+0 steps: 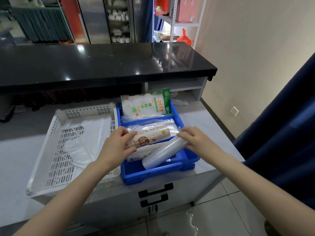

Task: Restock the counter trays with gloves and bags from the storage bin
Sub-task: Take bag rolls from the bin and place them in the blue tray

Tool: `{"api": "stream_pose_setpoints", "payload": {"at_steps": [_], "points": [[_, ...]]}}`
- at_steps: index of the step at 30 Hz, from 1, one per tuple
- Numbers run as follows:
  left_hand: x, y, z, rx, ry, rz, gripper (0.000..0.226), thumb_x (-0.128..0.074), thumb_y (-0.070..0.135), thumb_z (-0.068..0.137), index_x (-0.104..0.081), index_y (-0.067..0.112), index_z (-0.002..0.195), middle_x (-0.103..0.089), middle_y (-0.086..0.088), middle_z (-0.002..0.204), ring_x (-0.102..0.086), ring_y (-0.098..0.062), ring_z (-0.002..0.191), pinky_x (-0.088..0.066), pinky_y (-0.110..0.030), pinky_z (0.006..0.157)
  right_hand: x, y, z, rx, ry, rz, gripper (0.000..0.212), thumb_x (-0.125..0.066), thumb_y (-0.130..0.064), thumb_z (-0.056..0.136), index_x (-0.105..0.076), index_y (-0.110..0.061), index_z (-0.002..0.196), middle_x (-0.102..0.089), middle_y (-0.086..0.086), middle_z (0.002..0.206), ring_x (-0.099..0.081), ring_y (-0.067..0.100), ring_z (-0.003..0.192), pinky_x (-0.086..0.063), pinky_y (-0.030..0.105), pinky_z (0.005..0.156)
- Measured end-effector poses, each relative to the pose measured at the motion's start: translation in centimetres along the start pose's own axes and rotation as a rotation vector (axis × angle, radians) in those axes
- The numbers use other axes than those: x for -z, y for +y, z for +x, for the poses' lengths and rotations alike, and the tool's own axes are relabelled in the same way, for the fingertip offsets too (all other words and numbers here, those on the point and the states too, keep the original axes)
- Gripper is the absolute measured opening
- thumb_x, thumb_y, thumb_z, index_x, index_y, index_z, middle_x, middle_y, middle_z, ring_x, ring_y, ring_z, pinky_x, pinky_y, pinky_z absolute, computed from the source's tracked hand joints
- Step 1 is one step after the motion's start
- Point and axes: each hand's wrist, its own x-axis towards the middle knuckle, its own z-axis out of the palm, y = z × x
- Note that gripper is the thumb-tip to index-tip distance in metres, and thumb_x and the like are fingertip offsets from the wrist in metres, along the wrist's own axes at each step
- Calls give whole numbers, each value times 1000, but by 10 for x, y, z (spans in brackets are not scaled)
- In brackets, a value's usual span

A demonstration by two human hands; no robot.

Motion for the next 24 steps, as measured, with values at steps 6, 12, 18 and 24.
{"api": "stream_pose_setpoints", "payload": {"at_steps": [6, 12, 18, 24], "points": [[-15, 15, 6, -31, -11, -42, 61, -72, 36, 80, -49, 24, 136, -43, 6, 109, -42, -12, 102, -47, -31, 89, 45, 39, -24, -109, 104, -36, 54, -75, 4, 74, -60, -8, 125, -52, 18, 129, -52, 33, 114, -39, 30, 94], [-37, 25, 8, 16, -113, -146, 65, -68, 41, 82, -43, 26, 140, -42, 8, 109, -44, -10, 101, -43, -26, 91, 65, 68, -38, -195, 119, -66, 54, -75, 7, 73, -60, -4, 124, -50, 21, 128, -52, 37, 113, -48, 45, 93], [-51, 26, 4, 90, -164, -205, 65, -69, 44, 80, -43, 30, 138, -42, 10, 106, -47, -8, 96, -42, -21, 80, 74, 79, -44, -249, 118, -62, 55, -72, 10, 75, -59, -5, 127, -49, 22, 132, -52, 40, 111, -44, 38, 91], [-51, 19, -5, 29, -246, -121, 65, -71, 44, 77, -45, 33, 136, -42, 12, 107, -45, -6, 96, -41, -22, 84, 95, 82, -48, -308, 179, -21, 53, -68, 10, 78, -57, -4, 127, -47, 19, 133, -50, 36, 115, -43, 44, 95]]}}
